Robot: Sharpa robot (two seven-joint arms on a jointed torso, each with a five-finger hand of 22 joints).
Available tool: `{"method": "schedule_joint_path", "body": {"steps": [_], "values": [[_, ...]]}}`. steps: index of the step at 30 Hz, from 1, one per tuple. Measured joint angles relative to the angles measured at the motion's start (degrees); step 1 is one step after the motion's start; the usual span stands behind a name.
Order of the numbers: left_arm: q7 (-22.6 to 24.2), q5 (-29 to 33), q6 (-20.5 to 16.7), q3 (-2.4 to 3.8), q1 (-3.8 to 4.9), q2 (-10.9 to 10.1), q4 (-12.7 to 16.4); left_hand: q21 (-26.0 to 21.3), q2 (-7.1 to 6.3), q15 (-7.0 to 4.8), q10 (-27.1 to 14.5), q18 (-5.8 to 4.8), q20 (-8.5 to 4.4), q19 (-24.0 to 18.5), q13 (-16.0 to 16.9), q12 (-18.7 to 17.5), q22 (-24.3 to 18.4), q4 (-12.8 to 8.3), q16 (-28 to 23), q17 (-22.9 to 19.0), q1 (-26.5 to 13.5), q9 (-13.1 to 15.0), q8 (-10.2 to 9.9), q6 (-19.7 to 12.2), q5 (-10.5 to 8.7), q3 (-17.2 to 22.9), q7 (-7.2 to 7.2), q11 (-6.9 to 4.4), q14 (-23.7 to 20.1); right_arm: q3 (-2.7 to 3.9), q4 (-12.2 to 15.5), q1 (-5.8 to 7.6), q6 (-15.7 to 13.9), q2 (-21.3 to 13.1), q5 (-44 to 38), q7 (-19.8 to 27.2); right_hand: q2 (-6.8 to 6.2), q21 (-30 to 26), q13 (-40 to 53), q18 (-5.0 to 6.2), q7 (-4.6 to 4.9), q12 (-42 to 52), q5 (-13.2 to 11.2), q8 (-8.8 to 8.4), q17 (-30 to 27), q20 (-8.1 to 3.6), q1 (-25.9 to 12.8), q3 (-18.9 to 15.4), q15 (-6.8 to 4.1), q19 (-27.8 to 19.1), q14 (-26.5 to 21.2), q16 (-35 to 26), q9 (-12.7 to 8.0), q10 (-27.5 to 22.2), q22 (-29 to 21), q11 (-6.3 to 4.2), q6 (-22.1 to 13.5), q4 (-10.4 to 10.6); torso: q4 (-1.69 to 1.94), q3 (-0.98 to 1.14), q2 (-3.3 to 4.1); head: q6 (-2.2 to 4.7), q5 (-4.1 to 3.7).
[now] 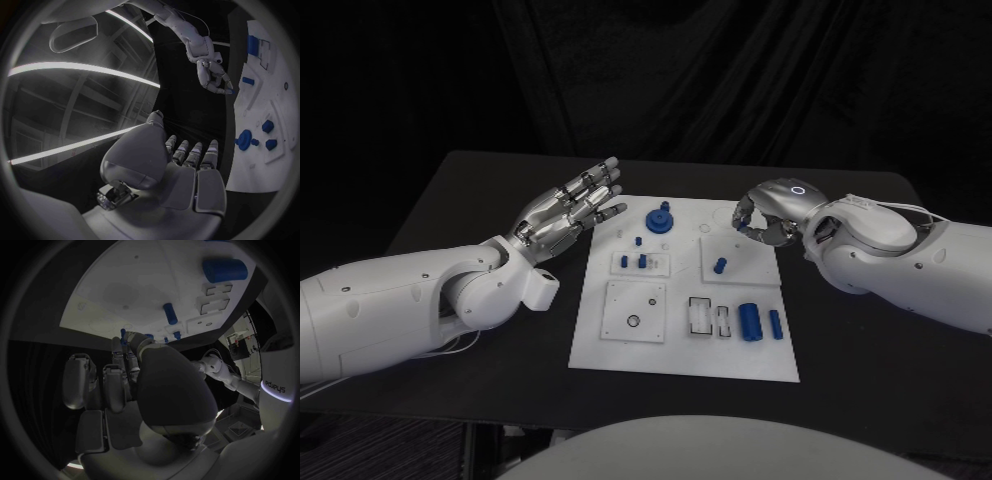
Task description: Assemble the parts on the task board
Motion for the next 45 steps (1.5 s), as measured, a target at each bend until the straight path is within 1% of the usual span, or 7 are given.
{"method": "schedule_joint_path", "body": {"steps": [18,22,26,28,35,40,45], "values": [[0.01,0.02,-0.15,0.03,-0.35,0.67,-0.94,0.0,0.02,-0.01,0.23,0.0,0.0,0.0,0.06,0.42,-0.1,0.0,0.0,0.0,0.48,0.0,0.0,-0.63,-0.04,0.0,1.66,0.65,-0.01,-0.21,14.65,0.8,2.6,-1.14,-2.04,-0.53,-0.01,-1.35,-0.36,-0.01,0.31,-0.88,-3.11,-0.53,0.0,-0.1,-0.01,0.56,0.0,-0.53,0.0,-0.71,0.52,0.69,-0.01,-0.29,-0.76,-0.56,-0.08,-0.07,-0.06,0.0,1.6],[0.01,0.02,-0.14,0.03,-0.8,0.75,-0.98,0.0,0.63,-0.01,0.23,0.0,0.0,0.0,0.06,0.42,-0.21,1.66,0.0,-0.02,-2.85,-0.01,0.0,-0.7,-5.51,-1.99,1.73,1.05,-0.01,-0.25,16.27,-0.08,2.98,0.12,-2.83,-0.55,-0.01,-1.35,-0.32,-0.01,0.3,-0.88,-3.12,-0.79,0.0,-0.1,-0.01,0.56,0.0,-0.53,0.0,-0.71,0.52,0.69,-0.01,-0.29,-0.74,-0.56,-0.07,0.02,-0.01,0.0,2.05],[0.02,0.02,-0.12,0.0,-1.28,0.59,-1.0,0.0,2.12,-0.03,0.43,0.0,0.0,0.0,0.14,0.66,-0.39,1.76,0.0,-0.08,-13.74,-0.04,0.0,-1.43,-21.85,-6.66,1.42,1.25,-0.03,-0.26,16.41,-1.26,3.18,2.05,-3.63,-0.55,-0.01,-1.35,-0.28,0.0,0.3,-0.89,-3.16,-0.79,0.0,-0.1,-0.01,0.56,0.0,-0.53,0.0,-0.71,0.51,0.7,-0.01,-0.3,-0.74,-0.56,-0.01,0.11,0.1,0.0,2.72],[0.02,0.02,-0.16,0.0,-1.4,0.53,-1.09,0.0,2.85,-0.55,0.43,0.0,0.0,0.0,0.14,0.66,-0.57,1.74,0.0,-0.15,-17.97,-0.19,0.0,-2.49,-24.87,-7.98,0.36,1.25,-0.55,-0.26,16.13,-1.84,3.23,2.96,-4.11,-0.55,-0.02,-1.52,-0.28,-0.01,0.3,-0.89,-3.16,-0.79,0.0,-0.1,-0.02,0.56,0.0,-0.53,0.0,-0.71,0.5,0.78,-0.02,-0.38,-0.74,-0.56,-0.03,0.11,0.15,0.0,3.07],[0.02,0.03,-1.53,0.0,-1.78,0.24,-1.84,0.0,3.71,-5.73,0.17,-0.01,-2.94,-0.61,0.14,0.36,-1.68,1.66,0.0,-0.22,-22.41,-0.48,0.0,-4.34,-25.26,-8.48,-1.48,0.38,-0.56,-0.26,14.6,-3.92,3.39,6.19,-7.09,-0.5,-0.02,-1.56,-0.28,-0.01,0.49,-1.0,-3.46,-0.8,0.0,-0.1,-0.02,0.56,0.0,-0.53,0.0,-0.71,0.5,0.78,-0.02,-0.38,-0.94,-0.56,-0.04,0.01,0.22,0.0,3.94],[0.02,0.04,-2.85,0.0,-2.0,0.21,-2.42,0.0,3.71,-6.1,0.22,-0.01,-3.94,-0.81,0.14,0.1,-1.95,1.66,0.0,-0.22,-22.41,-0.68,-0.28,-5.8,-25.26,-7.82,-5.01,-2.15,-0.55,-0.26,13.09,-5.12,3.43,8.23,-8.96,-0.41,-0.02,-1.56,-0.25,0.0,0.49,-1.07,-3.61,-1.03,0.0,-0.1,-0.02,0.56,0.0,-0.53,0.0,-0.71,0.49,1.29,-0.02,-0.49,-0.94,-0.55,0.14,-0.1,0.1,0.0,4.37],[0.02,0.05,-3.9,0.01,-2.15,0.32,-2.81,-0.23,3.71,-7.86,0.21,-0.01,-6.3,-0.87,0.05,-0.44,-2.26,1.64,0.0,-0.22,-22.41,-0.68,-0.28,-5.62,-25.26,-7.32,-5.27,-4.74,-0.61,-0.24,11.48,-5.88,3.42,9.38,-10.15,-0.37,-0.02,-1.56,-0.09,0.0,0.49,-1.22,-3.61,-1.03,0.0,-0.1,-0.02,0.55,0.0,-0.53,0.0,-0.71,0.48,1.6,-0.02,-0.39,-0.94,-0.55,0.23,-0.04,0.08,0.0,4.65]]}}
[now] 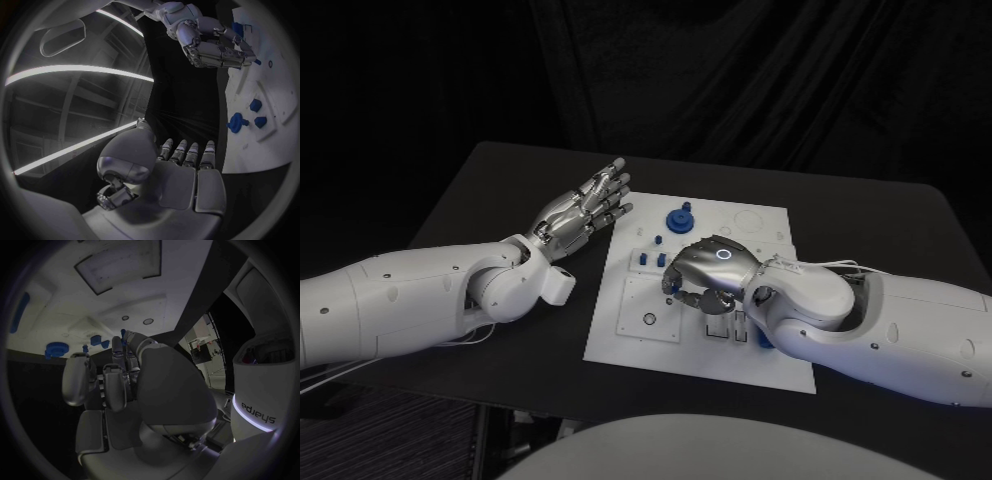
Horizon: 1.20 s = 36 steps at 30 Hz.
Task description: Assemble the parts on the task board
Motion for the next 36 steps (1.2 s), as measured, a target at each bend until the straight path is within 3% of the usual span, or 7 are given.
{"method": "schedule_joint_path", "body": {"steps": [3,8,10,17,23,31,36], "values": [[0.0,0.0,-0.51,0.0,-0.09,0.05,-0.07,0.0,0.0,-1.28,0.06,0.01,-2.22,-0.08,0.0,-0.08,-0.21,-0.13,0.0,0.0,0.0,0.0,0.0,0.32,0.0,0.44,0.32,0.75,0.08,0.0,-0.56,-0.31,-0.01,0.37,-0.5,0.03,0.0,0.0,0.0,0.0,-0.2,0.0,-0.21,0.0,0.0,0.0,0.0,0.0,0.0,0.0,0.0,0.0,0.0,0.01,0.0,-0.01,-0.2,0.0,-0.03,0.04,-0.01,0.0,0.32],[0.0,0.01,-1.05,-0.01,-0.15,-0.01,-0.06,0.0,-0.28,-1.25,0.07,0.01,-2.32,-0.16,0.0,-0.08,-0.21,0.01,0.0,0.01,0.69,0.0,0.0,0.42,0.43,1.24,1.28,1.57,0.08,0.0,-1.08,-0.87,-0.03,0.76,-1.02,0.07,0.0,0.0,0.0,0.0,-0.2,-0.02,-0.21,0.0,0.0,0.0,0.0,0.0,0.0,0.0,0.0,0.0,0.0,0.11,0.0,-0.11,-0.2,0.0,-0.19,-0.01,-0.1,0.0,0.83],[0.0,0.01,-1.14,-0.02,-0.17,-0.07,-0.01,0.0,-0.19,-0.56,0.11,0.01,-2.32,-0.16,0.0,-0.08,-0.2,-0.09,0.0,0.01,1.19,0.01,0.0,0.8,1.21,1.72,1.69,2.0,0.05,0.0,-1.23,-1.04,-0.03,0.87,-1.17,0.09,0.0,0.0,0.0,0.0,-0.2,-0.1,-0.22,0.0,0.0,0.0,0.0,0.0,0.0,0.0,0.0,0.0,-0.01,0.2,0.0,-0.19,-0.2,0.0,-0.25,-0.05,-0.16,0.0,0.98],[0.0,0.01,-1.18,-0.01,-0.19,-0.1,0.04,0.0,-0.43,0.58,0.03,0.01,-1.37,-0.05,0.01,-0.08,-0.2,-0.05,0.0,0.02,2.01,0.09,0.0,1.35,2.95,2.59,3.04,3.13,0.08,0.02,-1.63,-1.4,-0.01,1.26,-1.47,0.13,-0.28,0.0,-0.02,-0.01,-0.2,-0.11,-0.4,-0.22,0.0,0.0,-0.29,0.0,0.0,0.0,0.0,0.0,-0.01,0.21,-0.01,-0.19,-0.2,0.0,-0.29,-0.08,-0.19,0.0,1.19],[0.0,0.01,-1.14,0.01,-0.2,0.02,-0.01,0.0,-0.2,1.02,0.13,0.01,-0.96,-0.06,0.01,-0.08,-0.2,-0.05,0.0,0.04,2.25,0.15,0.0,1.68,3.79,2.78,3.77,3.47,0.11,0.01,-1.7,-1.54,-0.01,1.39,-1.59,0.22,-0.3,0.0,-0.02,0.0,-0.2,-0.11,-0.43,-0.22,0.0,0.0,-0.3,-0.09,0.0,0.0,0.0,0.0,-0.01,0.21,-0.01,-0.18,-0.2,0.09,-0.26,0.05,-0.15,0.0,1.36],[0.0,0.02,-1.04,-0.01,-0.21,0.18,-0.21,0.0,-0.22,1.83,0.01,0.01,-0.14,-0.05,0.01,-0.07,-0.2,-0.05,0.0,0.04,2.82,0.36,0.0,3.12,4.66,3.21,5.2,3.96,0.09,0.0,-2.09,-1.62,0.04,1.66,-1.66,0.26,-0.3,0.0,-0.04,0.0,-0.2,-0.11,-0.43,-0.27,0.0,0.0,-0.3,-0.16,0.0,0.0,0.0,0.0,0.01,0.21,0.0,-0.17,-0.2,0.16,-0.3,0.07,-0.16,0.0,1.5],[0.0,0.02,-0.93,-0.02,-0.22,0.34,-0.29,0.0,-0.22,2.24,0.01,0.01,0.27,-0.06,0.01,-0.07,-0.19,-0.05,0.0,0.04,2.83,0.42,0.0,3.29,4.66,3.21,5.38,3.95,0.09,0.01,-2.39,-1.8,0.17,1.84,-1.68,0.26,-0.3,0.0,-0.06,0.0,-0.2,-0.11,-0.43,-0.27,0.0,0.0,-0.3,-0.16,0.0,0.0,0.0,0.0,0.02,0.2,0.04,-0.16,-0.2,0.17,-0.38,0.05,-0.25,0.0,1.59]]}}
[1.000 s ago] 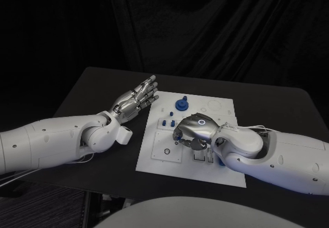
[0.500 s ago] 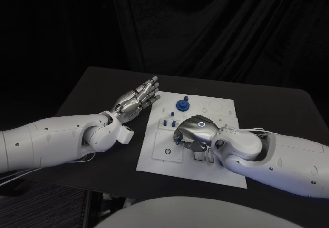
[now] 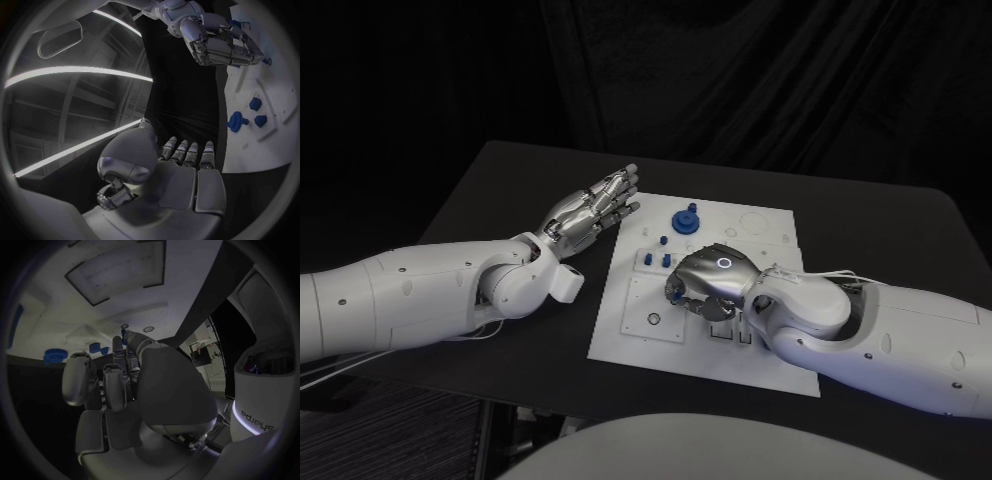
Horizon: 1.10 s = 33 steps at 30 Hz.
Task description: Assemble the parts on the task board
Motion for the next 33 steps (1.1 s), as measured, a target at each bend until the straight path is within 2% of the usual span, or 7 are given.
{"method": "schedule_joint_path", "body": {"steps": [10,17,19,22,28,30,33], "values": [[0.0,0.0,0.28,0.0,-0.05,0.21,-0.34,0.0,0.0,0.71,0.0,0.0,0.44,0.01,-0.07,0.0,0.05,0.0,0.0,-0.05,0.0,-0.01,0.0,-0.55,0.23,0.0,-0.54,0.0,-0.1,0.01,0.03,-0.35,0.6,-0.06,-0.04,0.0,0.0,0.0,-0.05,0.0,0.0,0.0,0.0,0.0,0.0,0.0,0.0,0.0,0.0,0.0,0.0,0.0,-0.01,0.0,-0.01,0.02,0.0,0.0,-0.04,-0.01,-0.12,0.0,0.11],[0.0,0.01,0.56,0.01,-0.12,0.41,-0.51,0.0,-0.09,1.22,0.0,0.01,0.82,-0.01,-0.07,0.0,0.04,0.0,0.0,-0.05,0.52,-0.01,0.0,-0.54,0.83,0.32,-0.54,-0.01,-0.01,0.01,-0.38,-0.51,0.86,0.17,-0.05,0.07,0.0,0.0,-0.01,0.0,0.0,-0.11,0.0,0.0,0.0,0.0,0.0,0.0,0.0,0.0,0.0,0.0,0.0,0.0,-0.01,0.02,0.0,0.0,-0.04,-0.01,-0.16,0.0,-0.16],[0.0,0.01,0.67,0.01,-0.14,0.48,-0.57,0.0,0.17,1.64,-0.01,0.0,1.04,0.21,-0.07,0.0,0.04,0.08,0.0,-0.05,0.78,-0.01,0.0,-0.54,1.4,0.58,-0.54,0.01,-0.01,0.01,-0.56,-0.61,0.89,0.34,-0.05,0.11,0.0,0.0,0.0,0.0,0.0,-0.11,0.0,0.0,0.0,0.0,0.0,0.0,0.0,0.0,0.0,0.0,-0.01,-0.01,-0.01,0.02,0.0,0.0,-0.04,-0.01,-0.18,0.0,-0.16],[0.0,0.01,0.83,0.01,-0.19,0.6,-0.63,0.0,-0.16,1.68,-0.2,0.01,1.04,0.21,-0.06,0.0,0.04,-0.01,0.0,-0.04,1.19,-0.01,0.0,-0.33,2.24,0.8,-0.33,0.19,-0.03,0.02,-0.9,-0.82,0.9,0.58,-0.07,0.15,0.0,0.0,0.04,0.0,0.0,-0.11,0.0,0.0,0.0,0.0,0.0,0.0,0.0,0.0,0.0,0.0,-0.02,0.0,-0.02,0.02,0.0,0.0,-0.04,-0.01,-0.18,0.0,-0.25],[0.0,0.01,1.15,0.0,-0.22,0.72,-0.72,0.0,0.01,2.04,-0.2,-0.05,1.03,0.2,-0.06,0.0,0.07,0.0,0.0,-0.04,1.84,-0.02,0.23,-0.32,3.49,1.11,-0.32,0.19,-0.01,0.19,-1.81,-1.25,0.8,1.17,-0.08,0.22,0.0,-0.08,0.09,0.0,-0.01,-0.17,0.0,-0.28,-0.14,-0.12,0.0,0.0,0.0,-0.12,0.0,0.0,-0.03,-0.01,-0.02,0.03,-0.01,0.0,-0.1,-0.01,-0.19,0.0,-0.14],[0.0,0.01,1.24,0.0,-0.23,0.74,-0.73,0.0,-0.06,2.04,-0.4,-0.95,1.03,0.21,-0.06,0.0,0.08,0.0,0.0,-0.03,2.35,-0.01,0.23,-0.12,4.05,1.12,-0.12,0.39,-0.01,0.25,-2.02,-1.35,0.71,1.29,-0.09,0.24,0.0,-0.29,0.07,0.0,-0.01,-0.17,0.0,-0.29,-0.14,-0.2,0.0,0.0,0.0,-0.2,0.0,0.0,-0.02,-0.01,-0.02,0.03,-0.01,0.0,-0.1,-0.01,-0.19,0.0,-0.12],[0.0,0.01,1.36,0.0,-0.24,0.76,-0.77,0.0,-0.05,2.04,-0.4,-0.94,1.19,0.04,-0.06,0.0,0.08,0.0,0.0,-0.03,3.01,-0.02,0.23,-0.12,4.9,1.42,-0.12,0.39,-0.01,0.28,-2.34,-1.52,0.66,1.48,-0.1,0.27,0.0,-0.29,-0.05,-0.01,-0.1,-0.17,0.0,-0.62,-0.3,-0.2,0.0,0.01,0.0,-0.2,0.0,-0.24,-0.05,-0.01,-0.02,0.02,-0.1,0.0,-0.09,-0.01,-0.19,0.0,-0.07]]}}
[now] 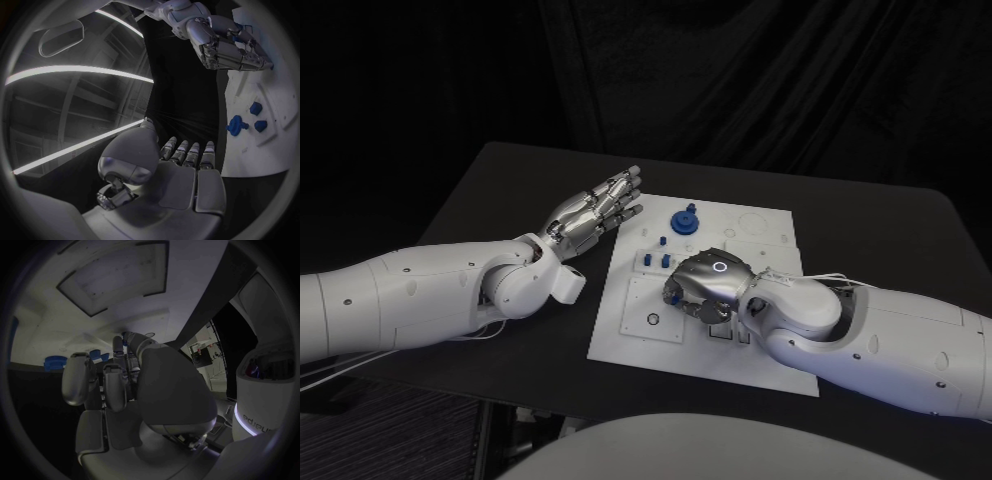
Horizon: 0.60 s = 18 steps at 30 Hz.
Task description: Assemble the parts on the task board
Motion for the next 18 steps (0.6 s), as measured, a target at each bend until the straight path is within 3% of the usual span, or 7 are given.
{"method": "schedule_joint_path", "body": {"steps": [3,6,12,18], "values": [[-0.01,0.0,0.13,0.01,-0.03,0.05,-0.07,0.0,-0.04,0.41,0.0,-0.01,0.25,0.16,0.0,0.0,0.0,0.0,0.0,0.0,0.41,0.0,0.0,0.0,0.73,0.32,0.0,0.0,0.0,-0.01,-0.2,-0.17,0.0,0.12,-0.02,0.0,-0.1,-0.32,0.04,0.01,0.2,-0.13,-0.24,-0.62,-0.23,0.22,-0.14,0.0,0.0,-0.22,0.0,-0.01,-0.08,-0.11,0.0,0.11,-0.72,0.0,0.03,0.0,0.0,0.0,0.01],[-0.04,0.0,0.26,0.01,-0.06,0.11,-0.12,0.0,-0.04,0.41,-0.03,0.0,0.25,0.16,0.0,0.0,0.05,-0.15,0.0,0.01,1.0,0.07,0.0,0.3,1.68,0.47,0.3,0.03,0.0,-0.1,-0.4,-0.34,0.09,0.13,-0.03,0.0,-0.53,-1.25,-0.06,0.01,0.31,-1.04,-1.13,-2.61,-1.14,0.52,-1.13,0.0,0.0,-0.52,0.0,-0.5,-1.05,-1.44,0.0,0.63,-3.76,0.64,0.04,0.0,0.0,0.0,0.1],[-0.09,0.0,0.41,0.01,-0.12,0.17,-0.21,0.0,-0.14,0.4,-0.21,0.01,0.25,0.16,0.01,0.0,0.04,-0.25,0.0,0.02,2.62,0.13,0.0,0.82,3.01,0.88,0.82,0.21,0.0,-0.05,-0.41,-0.35,0.09,0.01,-0.08,0.11,-2.41,-2.83,-0.33,0.01,-2.55,-3.05,-3.79,-5.88,-2.56,1.55,-3.02,-1.06,1.15,-1.55,-0.32,-1.11,-2.22,-6.72,-0.01,2.12,-9.34,2.18,0.02,-0.02,-0.01,0.0,0.2],[-0.13,0.0,0.57,0.01,-0.24,0.19,-0.35,0.0,-0.31,0.4,-0.21,0.01,0.24,0.16,0.01,0.0,0.04,-0.4,0.0,0.02,3.27,0.14,0.22,1.02,3.99,1.02,1.02,0.21,0.0,-0.07,-0.27,-0.4,0.08,-0.22,-0.09,0.35,-2.86,-3.48,-0.39,0.01,-3.68,-3.26,-5.81,-6.53,-3.02,1.95,-3.47,-1.98,1.34,-1.95,-0.52,-1.11,-2.7,-9.25,-0.01,2.65,-11.3,3.1,0.02,-0.01,-0.02,0.01,0.12]]}}
